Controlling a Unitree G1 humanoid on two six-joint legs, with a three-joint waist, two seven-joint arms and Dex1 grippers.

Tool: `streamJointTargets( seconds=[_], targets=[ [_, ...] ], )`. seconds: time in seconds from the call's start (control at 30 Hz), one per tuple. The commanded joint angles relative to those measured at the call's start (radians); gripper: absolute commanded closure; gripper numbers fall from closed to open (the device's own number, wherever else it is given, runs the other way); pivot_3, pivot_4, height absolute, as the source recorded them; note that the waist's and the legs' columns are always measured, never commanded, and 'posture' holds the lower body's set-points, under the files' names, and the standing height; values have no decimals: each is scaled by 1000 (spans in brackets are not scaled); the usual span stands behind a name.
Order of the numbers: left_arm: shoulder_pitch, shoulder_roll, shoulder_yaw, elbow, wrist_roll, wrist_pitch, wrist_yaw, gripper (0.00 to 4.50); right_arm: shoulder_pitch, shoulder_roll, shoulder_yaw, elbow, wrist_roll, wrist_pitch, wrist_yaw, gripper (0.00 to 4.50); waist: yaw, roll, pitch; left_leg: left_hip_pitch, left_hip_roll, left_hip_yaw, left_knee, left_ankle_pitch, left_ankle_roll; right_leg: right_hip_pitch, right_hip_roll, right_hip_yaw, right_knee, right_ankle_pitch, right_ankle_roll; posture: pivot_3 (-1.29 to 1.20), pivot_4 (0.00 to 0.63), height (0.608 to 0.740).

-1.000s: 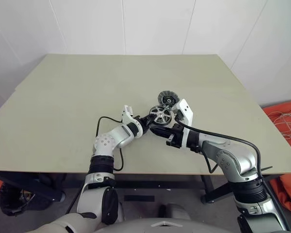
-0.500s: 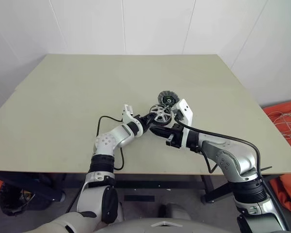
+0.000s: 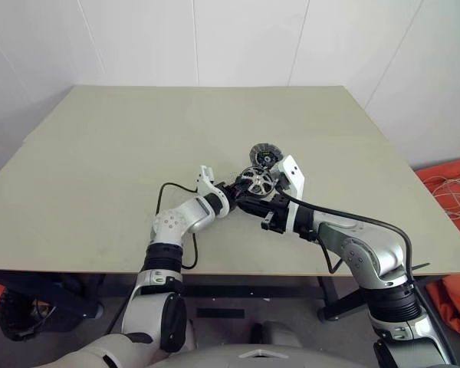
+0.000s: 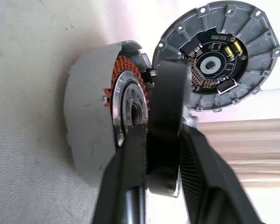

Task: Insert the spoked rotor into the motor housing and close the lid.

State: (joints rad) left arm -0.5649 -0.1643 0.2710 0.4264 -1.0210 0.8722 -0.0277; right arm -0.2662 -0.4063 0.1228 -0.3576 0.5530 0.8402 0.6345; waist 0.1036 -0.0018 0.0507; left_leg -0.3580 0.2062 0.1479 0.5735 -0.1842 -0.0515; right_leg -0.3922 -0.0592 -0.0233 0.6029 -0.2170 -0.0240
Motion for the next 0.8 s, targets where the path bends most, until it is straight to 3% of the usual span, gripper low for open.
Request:
streamJointTargets(
  seconds=[0.03, 0.2, 0.8],
  targets=[
    [-118, -81, -6, -23, -14, -14, -5, 2115, -9, 3, -12, -41, 20, -6, 0, 4500, 0, 0, 0, 1, 0, 0, 0, 0, 0, 1, 0, 0, 0, 0, 0, 0, 0, 740],
    [-118, -73, -10, -51, -24, -32, -15, 532, -10, 3, -12, -38, 20, -5, 1, 4500, 0, 0, 0, 7, 0, 0, 0, 0, 0, 4, 0, 0, 0, 0, 0, 0, 0, 740],
    [-55, -32, 16, -229, -77, -93, 25, 532, -27, 3, -6, -14, 14, -9, 18, 4500, 0, 1, 3, 3, 0, 0, -2, 0, 0, 1, 0, 0, -1, -1, 0, 0, 0, 740]
  ],
)
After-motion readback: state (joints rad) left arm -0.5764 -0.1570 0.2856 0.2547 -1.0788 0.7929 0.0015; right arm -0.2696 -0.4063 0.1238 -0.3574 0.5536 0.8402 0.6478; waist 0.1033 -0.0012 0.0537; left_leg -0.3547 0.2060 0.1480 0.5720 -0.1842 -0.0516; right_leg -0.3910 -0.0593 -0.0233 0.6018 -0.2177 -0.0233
